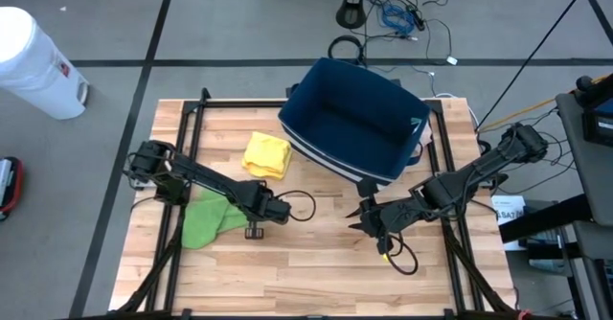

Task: Fold towel
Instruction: Fold the green towel

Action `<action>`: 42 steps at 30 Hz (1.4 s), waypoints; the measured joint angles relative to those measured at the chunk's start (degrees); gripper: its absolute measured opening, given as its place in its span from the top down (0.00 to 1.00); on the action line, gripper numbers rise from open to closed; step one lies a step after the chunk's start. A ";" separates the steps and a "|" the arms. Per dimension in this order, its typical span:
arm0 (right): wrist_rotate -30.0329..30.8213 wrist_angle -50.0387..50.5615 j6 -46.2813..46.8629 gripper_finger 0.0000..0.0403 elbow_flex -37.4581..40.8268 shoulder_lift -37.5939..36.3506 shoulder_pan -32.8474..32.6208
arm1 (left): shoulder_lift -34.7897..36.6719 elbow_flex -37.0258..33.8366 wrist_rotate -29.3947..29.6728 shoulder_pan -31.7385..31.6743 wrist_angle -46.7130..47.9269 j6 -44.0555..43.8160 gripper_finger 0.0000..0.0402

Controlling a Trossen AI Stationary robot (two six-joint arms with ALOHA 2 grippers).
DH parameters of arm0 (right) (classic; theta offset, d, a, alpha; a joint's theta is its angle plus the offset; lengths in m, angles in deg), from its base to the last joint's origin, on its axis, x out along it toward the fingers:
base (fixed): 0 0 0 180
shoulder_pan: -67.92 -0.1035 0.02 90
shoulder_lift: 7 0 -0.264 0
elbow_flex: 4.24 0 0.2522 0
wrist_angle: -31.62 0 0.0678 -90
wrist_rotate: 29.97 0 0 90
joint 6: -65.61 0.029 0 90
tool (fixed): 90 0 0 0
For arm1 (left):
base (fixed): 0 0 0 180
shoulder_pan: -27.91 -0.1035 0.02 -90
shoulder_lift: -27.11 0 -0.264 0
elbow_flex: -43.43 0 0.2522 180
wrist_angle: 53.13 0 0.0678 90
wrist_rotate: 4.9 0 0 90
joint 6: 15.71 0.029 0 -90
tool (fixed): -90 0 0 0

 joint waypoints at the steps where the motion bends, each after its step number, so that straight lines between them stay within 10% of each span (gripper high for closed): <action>1: 0.00 0.08 0.03 0.75 0.00 0.00 0.00 | -0.35 0.01 0.00 0.00 -0.02 0.00 0.98; 42: 0.02 -0.04 -0.11 0.75 0.00 -0.02 0.07 | 2.25 -0.02 -14.45 -2.78 -0.92 1.37 0.55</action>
